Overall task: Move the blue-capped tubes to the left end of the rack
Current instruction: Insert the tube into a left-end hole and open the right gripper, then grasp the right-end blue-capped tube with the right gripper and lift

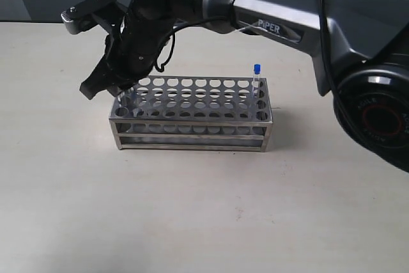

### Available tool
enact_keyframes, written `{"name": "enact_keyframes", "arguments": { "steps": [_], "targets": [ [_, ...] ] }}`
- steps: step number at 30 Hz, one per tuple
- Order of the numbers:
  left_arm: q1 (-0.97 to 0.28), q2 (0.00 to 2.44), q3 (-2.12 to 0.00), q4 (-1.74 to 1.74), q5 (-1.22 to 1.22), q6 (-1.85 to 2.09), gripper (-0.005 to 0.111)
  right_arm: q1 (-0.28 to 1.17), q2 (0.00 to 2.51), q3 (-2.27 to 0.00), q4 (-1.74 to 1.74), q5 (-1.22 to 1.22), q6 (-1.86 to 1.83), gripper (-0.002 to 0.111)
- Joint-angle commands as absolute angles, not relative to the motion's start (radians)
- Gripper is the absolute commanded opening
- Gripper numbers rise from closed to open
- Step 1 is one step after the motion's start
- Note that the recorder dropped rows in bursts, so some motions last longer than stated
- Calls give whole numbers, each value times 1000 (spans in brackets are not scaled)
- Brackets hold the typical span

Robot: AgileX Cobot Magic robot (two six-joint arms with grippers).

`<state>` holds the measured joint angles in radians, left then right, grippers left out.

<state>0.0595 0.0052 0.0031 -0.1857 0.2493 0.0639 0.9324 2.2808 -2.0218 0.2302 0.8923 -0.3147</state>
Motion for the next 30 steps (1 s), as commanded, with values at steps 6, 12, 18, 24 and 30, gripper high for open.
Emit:
{"name": "enact_keyframes", "arguments": {
  "steps": [6, 12, 18, 24, 30],
  "targets": [
    [56, 0, 0, -185, 240, 64, 1, 928, 2246, -2020, 234, 921, -300, 38],
    [56, 0, 0, -185, 240, 64, 1, 928, 2172, -2020, 210, 927, -295, 38],
    [56, 0, 0, -184, 240, 64, 1, 928, 2110, -2020, 129, 973, -223, 38],
    [56, 0, 0, -182, 240, 64, 1, 926, 2056, -2020, -101, 1057, -84, 38],
    [56, 0, 0, -182, 240, 64, 1, 852, 2038, -2016, -299, 1221, 61, 38]
  ]
}}
